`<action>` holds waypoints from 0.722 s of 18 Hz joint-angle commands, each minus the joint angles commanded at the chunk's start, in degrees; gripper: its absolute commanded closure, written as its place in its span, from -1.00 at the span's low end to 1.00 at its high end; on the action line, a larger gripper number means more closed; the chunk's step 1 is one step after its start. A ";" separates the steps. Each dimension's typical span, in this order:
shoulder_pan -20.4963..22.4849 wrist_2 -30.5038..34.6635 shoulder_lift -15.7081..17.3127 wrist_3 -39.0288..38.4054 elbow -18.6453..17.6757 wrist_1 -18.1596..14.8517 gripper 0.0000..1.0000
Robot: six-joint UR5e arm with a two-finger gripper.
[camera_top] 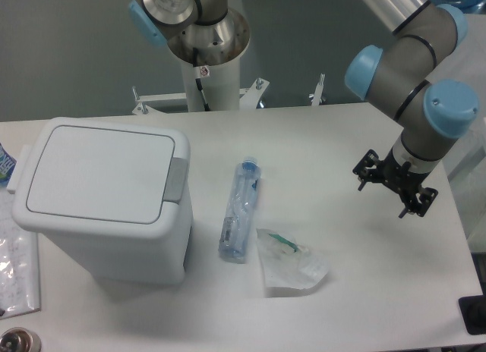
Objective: Open the trash can
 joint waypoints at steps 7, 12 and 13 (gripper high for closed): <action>-0.09 0.00 0.35 -0.70 0.44 -0.44 -1.00; -1.93 -1.57 2.19 -6.39 0.70 -2.63 -1.00; -2.46 -3.15 2.72 -8.85 1.14 -3.33 -1.00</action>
